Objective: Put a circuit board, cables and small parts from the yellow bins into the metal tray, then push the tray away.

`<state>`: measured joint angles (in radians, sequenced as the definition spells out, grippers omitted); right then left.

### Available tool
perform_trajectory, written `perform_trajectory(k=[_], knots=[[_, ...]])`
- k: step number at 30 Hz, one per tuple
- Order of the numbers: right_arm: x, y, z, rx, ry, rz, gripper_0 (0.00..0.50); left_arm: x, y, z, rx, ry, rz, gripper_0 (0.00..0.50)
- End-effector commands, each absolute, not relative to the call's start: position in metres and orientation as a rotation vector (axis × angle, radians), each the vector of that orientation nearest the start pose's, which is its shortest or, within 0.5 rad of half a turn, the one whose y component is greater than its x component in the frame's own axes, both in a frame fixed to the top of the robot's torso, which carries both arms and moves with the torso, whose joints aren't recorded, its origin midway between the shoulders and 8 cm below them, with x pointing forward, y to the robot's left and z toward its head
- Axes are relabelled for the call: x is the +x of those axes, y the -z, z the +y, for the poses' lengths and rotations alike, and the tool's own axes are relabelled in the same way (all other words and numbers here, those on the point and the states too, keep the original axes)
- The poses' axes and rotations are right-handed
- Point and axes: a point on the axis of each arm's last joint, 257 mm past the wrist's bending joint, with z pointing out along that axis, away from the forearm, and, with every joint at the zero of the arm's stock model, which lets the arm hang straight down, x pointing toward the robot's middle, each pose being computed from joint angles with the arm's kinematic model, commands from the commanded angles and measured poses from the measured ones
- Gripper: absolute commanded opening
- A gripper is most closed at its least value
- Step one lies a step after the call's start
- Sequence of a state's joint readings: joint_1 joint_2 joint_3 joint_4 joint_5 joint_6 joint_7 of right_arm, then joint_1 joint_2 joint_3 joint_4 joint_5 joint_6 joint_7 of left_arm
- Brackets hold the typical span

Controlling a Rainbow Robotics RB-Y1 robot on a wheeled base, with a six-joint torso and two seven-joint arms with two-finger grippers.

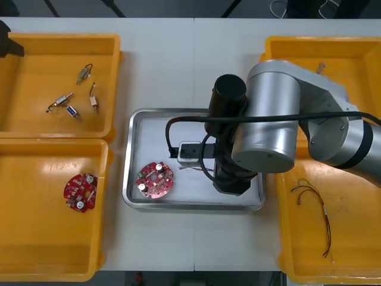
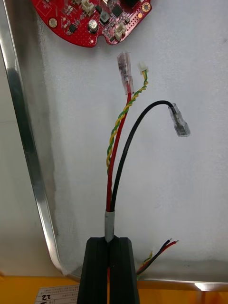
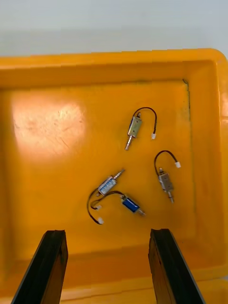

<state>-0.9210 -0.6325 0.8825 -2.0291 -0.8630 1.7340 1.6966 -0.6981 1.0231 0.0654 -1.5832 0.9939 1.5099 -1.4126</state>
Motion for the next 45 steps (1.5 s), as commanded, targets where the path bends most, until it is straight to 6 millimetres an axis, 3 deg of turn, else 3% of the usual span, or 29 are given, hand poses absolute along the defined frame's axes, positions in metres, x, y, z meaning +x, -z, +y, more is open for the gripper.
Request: perform_trajectory(k=[1, 8, 13, 15, 18, 20, 24, 31, 41, 45], knots=[[0.386, 0.236, -0.059, -1.976, 0.32, 2.037, 0.0, 0.572, -0.018, 0.378, 0.243, 0.024, 2.277, 0.5], [0.389, 0.267, -0.062, -1.983, 0.338, 2.076, 0.0, 0.61, 0.012, 0.373, 0.519, -0.065, 2.225, 0.5], [0.39, 0.277, -0.06, -1.976, 0.335, 2.104, 0.0, 0.619, 0.035, 0.368, 0.691, -0.121, 2.194, 0.5], [0.392, 0.278, -0.059, -1.968, 0.339, 2.107, 0.069, 0.618, 0.04, 0.367, 0.758, -0.146, 2.186, 0.5], [0.394, 0.278, -0.057, -1.958, 0.336, 2.108, 0.428, 0.615, 0.048, 0.366, 0.874, -0.178, 2.17, 0.5], [0.394, 0.278, -0.058, -1.953, 0.333, 2.113, 0.5, 0.612, 0.054, 0.366, 0.925, -0.183, 2.173, 0.5], [0.394, 0.276, -0.058, -1.947, 0.329, 2.117, 0.5, 0.609, 0.066, 0.368, 1.033, -0.203, 2.158, 0.5], [0.398, 0.251, -0.057, -1.895, 0.293, 2.118, 0.5, 0.617, 0.092, 0.379, 1.165, -0.25, 2.097, 0.5], [0.413, 0.178, -0.082, -1.665, 0.207, 2.274, 0.5, 0.622, 0.117, 0.37, 1.234, -0.295, 2.098, 0.5], [0.418, 0.152, -0.099, -1.451, 0.161, 2.393, 0.5, 0.625, 0.13, 0.371, 1.266, -0.351, 2.099, 0.5]])
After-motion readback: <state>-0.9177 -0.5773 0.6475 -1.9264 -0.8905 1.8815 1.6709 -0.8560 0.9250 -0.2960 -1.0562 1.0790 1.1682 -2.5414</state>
